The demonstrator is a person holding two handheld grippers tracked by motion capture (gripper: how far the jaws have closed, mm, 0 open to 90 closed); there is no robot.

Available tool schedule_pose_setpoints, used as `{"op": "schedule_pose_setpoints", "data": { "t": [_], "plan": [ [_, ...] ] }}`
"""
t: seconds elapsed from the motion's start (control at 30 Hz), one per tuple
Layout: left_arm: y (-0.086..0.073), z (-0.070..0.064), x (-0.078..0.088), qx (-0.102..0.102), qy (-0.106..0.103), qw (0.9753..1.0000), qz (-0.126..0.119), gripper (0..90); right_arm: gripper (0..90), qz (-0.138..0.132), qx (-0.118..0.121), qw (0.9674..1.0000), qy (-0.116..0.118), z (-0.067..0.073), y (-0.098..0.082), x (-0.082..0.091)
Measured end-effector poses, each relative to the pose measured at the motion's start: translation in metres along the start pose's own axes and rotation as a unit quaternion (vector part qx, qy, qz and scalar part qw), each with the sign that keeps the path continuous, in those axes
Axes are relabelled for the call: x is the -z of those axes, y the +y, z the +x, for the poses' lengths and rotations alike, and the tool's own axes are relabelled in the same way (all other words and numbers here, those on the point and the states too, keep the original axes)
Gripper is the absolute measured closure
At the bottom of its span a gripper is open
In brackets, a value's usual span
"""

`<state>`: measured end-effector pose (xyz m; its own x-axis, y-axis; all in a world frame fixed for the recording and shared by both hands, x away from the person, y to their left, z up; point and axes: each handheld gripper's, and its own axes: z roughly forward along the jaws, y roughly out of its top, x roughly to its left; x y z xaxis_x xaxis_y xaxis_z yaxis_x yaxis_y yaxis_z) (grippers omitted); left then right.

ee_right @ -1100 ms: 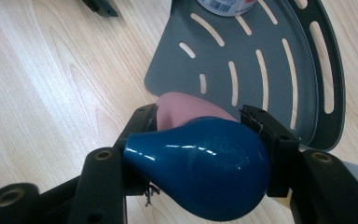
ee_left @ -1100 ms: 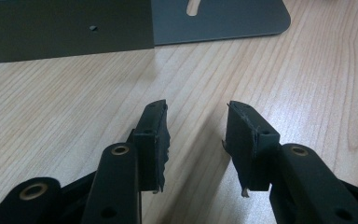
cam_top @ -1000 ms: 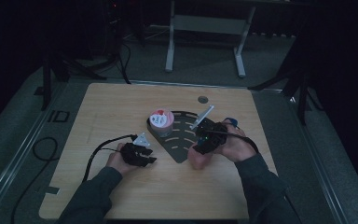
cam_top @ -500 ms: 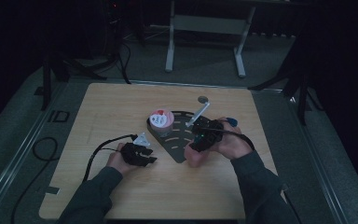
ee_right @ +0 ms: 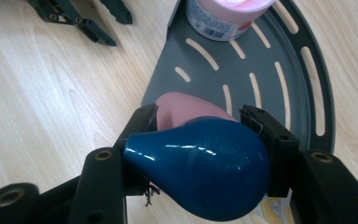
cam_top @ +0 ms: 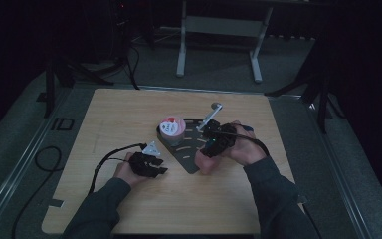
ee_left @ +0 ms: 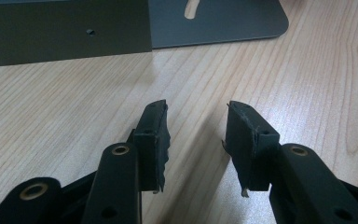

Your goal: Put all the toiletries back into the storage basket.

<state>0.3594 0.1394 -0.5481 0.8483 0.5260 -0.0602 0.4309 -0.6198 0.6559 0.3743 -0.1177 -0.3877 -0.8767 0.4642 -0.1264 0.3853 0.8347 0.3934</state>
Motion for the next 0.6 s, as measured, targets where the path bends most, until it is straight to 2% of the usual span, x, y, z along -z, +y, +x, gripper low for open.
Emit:
{"op": "schedule_pose_setpoints", "data": {
  "t": [0.6],
  "plan": [
    [0.000,0.000,0.000,0.000,-0.002,1.0000,0.001,58.6,47.4,0.002,-0.007,1.0000,-0.001,-0.009,0.015,-0.009]
  ]
}}
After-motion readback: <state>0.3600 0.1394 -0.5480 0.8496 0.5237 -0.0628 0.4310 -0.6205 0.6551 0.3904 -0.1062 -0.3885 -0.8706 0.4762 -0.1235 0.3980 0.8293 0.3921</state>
